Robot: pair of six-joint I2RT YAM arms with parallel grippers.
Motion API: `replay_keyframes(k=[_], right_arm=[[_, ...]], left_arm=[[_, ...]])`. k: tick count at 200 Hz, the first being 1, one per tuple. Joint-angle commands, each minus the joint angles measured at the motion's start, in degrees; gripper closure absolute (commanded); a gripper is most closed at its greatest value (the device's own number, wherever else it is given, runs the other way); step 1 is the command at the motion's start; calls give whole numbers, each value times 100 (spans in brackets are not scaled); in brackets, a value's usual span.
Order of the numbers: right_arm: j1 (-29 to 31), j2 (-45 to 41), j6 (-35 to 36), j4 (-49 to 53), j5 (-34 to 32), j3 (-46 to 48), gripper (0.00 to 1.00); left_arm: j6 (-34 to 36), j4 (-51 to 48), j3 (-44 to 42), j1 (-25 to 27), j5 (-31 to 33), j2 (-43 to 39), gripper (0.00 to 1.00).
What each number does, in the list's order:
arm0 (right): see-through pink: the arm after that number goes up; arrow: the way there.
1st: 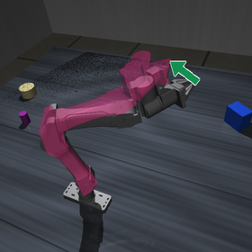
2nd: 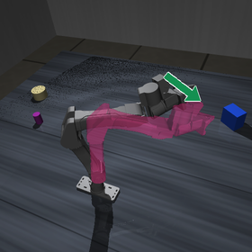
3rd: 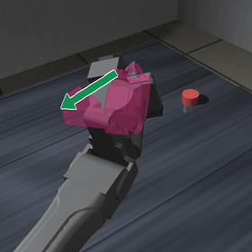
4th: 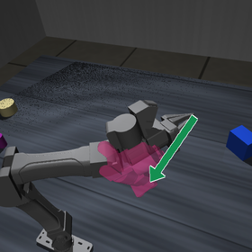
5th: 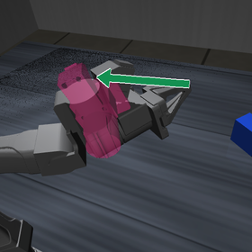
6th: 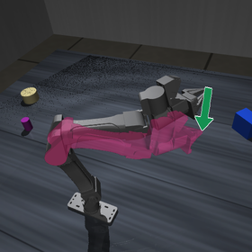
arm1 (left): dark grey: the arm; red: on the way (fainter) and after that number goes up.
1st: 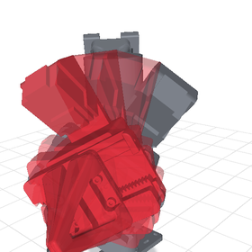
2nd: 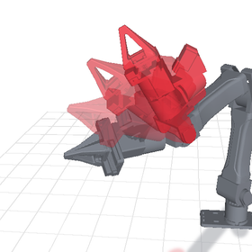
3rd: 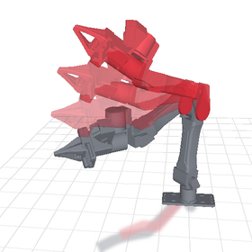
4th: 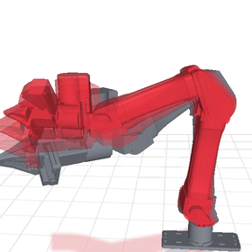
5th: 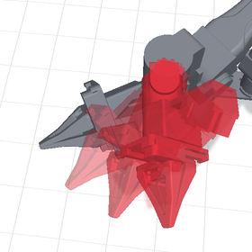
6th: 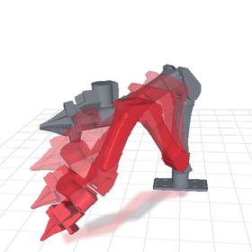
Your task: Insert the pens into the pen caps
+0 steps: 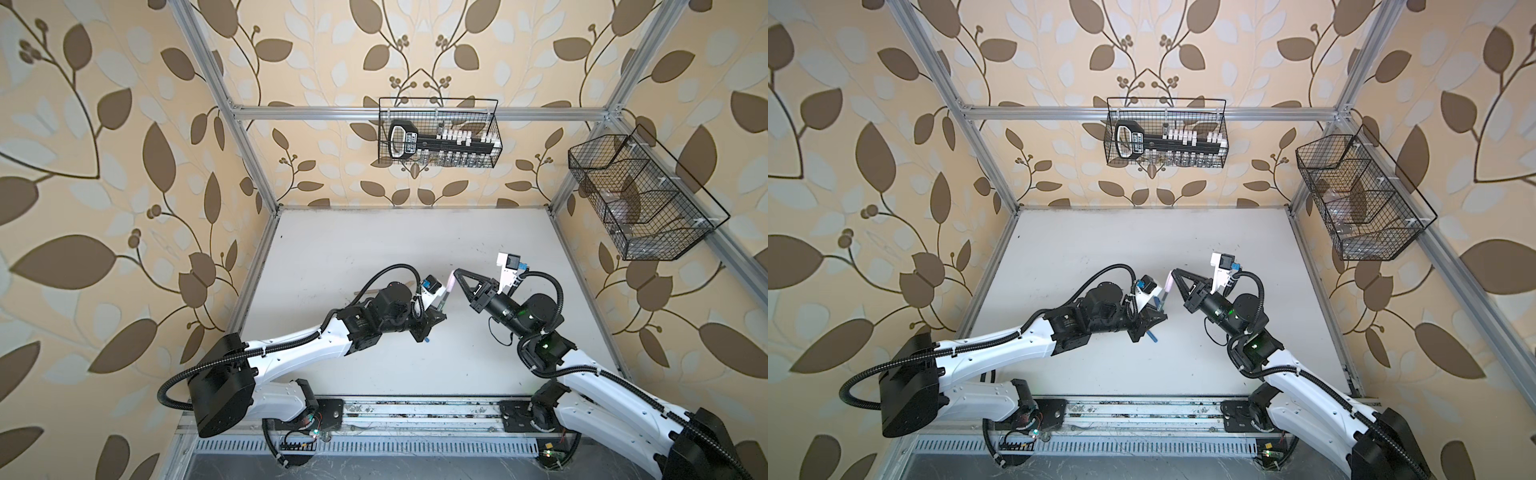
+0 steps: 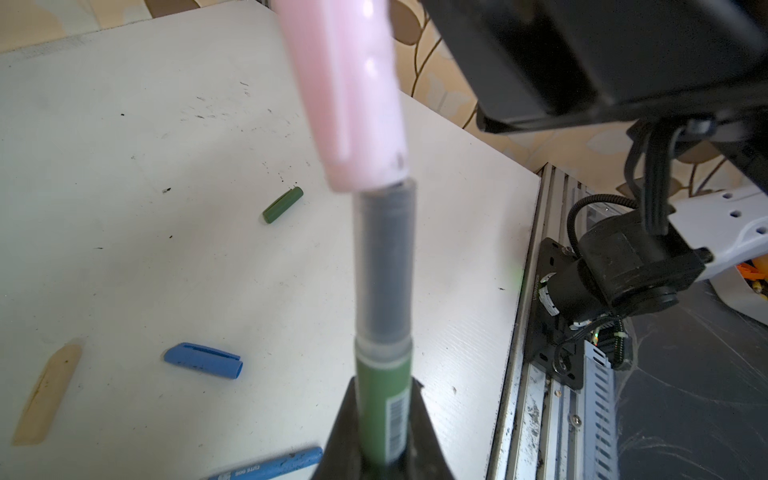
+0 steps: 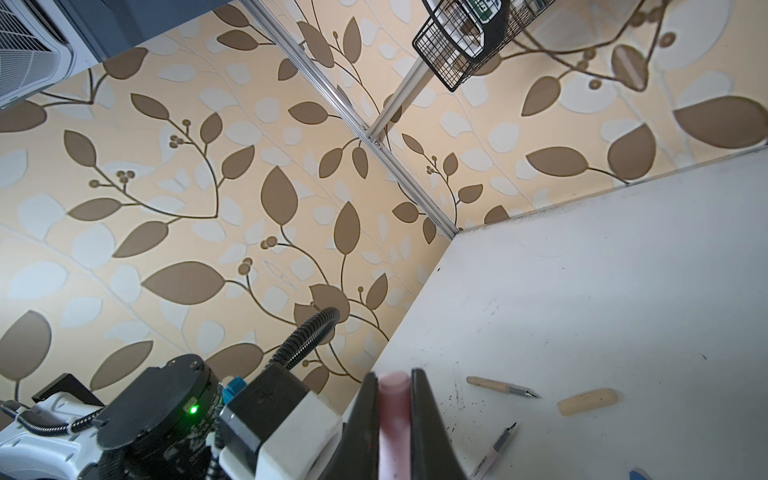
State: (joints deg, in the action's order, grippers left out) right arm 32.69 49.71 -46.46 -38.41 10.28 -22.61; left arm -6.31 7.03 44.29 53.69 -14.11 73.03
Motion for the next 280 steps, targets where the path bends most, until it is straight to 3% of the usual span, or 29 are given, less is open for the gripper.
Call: replay_keyframes(k=[1, 280], right_arm=[[45, 14, 95, 59, -154, 172, 88], [115, -159, 1682, 1548, 281, -574, 79]], left_arm=[[57, 240, 290, 71, -115, -307, 100], [527, 102, 596, 71, 462, -229, 100]])
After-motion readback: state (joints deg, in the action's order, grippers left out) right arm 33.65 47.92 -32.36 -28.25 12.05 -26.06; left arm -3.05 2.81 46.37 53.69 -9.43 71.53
